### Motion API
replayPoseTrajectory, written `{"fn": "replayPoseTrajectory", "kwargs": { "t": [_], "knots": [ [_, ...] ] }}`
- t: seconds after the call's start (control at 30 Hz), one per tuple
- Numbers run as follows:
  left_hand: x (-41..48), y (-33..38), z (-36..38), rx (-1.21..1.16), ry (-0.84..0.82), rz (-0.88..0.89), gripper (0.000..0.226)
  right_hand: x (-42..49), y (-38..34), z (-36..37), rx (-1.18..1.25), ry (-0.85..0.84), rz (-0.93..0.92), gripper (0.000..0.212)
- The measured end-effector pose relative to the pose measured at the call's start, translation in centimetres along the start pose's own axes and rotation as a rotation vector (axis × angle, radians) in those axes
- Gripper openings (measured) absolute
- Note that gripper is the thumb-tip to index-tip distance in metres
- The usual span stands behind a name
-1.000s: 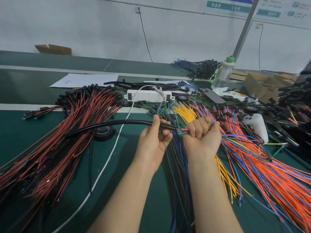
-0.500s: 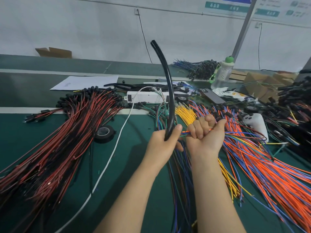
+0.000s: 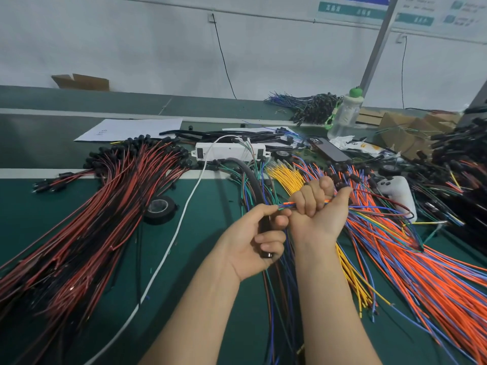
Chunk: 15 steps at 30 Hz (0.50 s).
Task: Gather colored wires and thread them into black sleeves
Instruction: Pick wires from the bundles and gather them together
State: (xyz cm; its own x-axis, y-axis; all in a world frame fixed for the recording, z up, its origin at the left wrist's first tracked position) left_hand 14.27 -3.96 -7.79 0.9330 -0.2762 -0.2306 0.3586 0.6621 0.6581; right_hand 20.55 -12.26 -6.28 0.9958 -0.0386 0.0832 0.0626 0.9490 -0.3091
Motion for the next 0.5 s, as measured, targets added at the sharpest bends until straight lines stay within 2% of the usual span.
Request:
{"fn": "replayPoseTrajectory", "kwargs": {
  "t": [0.07,0.1,0.17,0.23,0.3,0.4,0.5],
  "knots": [
    [-0.1,-0.1,-0.1,-0.007,-0.035,-0.006,0.02,0.1,0.2,0.6,0.278,-0.006,0.165,0.062],
    [-0.2,0.0,-0.1,0.017,-0.03,-0.006,0.022,0.3,0.1,0.4,0.335,-0.005,0.169,0.064],
    [0.0,0.2,-0.5,0.152,0.064,0.04,0.024,0.3,0.2,0.3,0.34,-0.025,0.164,0.066],
    [0.3,0.7,-0.8,0.262,0.246,0.163,0.029,0.3,0.2,0.1,0.356,-0.007,0.163,0.067],
    [0.6,1.4,-1.0,0.129,0.346,0.304,0.032,0.4,0.1,0.3,0.346,-0.012,0.166,0.067],
    [0.7,2.2,-1.3,-0.073,0.332,0.454,0.031,0.2,0.4,0.4,0.359,-0.009,0.191,0.067],
    [0.5,2.1,-1.4,0.021,0.349,0.504,0.029,0.0,0.6,0.5,0.384,-0.014,0.217,0.067]
  ]
}}
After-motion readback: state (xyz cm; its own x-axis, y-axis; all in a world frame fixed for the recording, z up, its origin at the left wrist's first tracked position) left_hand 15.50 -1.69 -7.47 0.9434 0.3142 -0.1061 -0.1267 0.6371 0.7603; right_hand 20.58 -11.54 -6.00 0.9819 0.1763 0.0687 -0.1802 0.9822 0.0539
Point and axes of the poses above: each hand's wrist, its own x-axis towards the middle knuckle, its own z-axis out of the palm, y = z × x, the point moved 2 cm from there along x, towards the middle knuckle, and after that the axes turned 10 degrees about x, right-handed, at the moved point
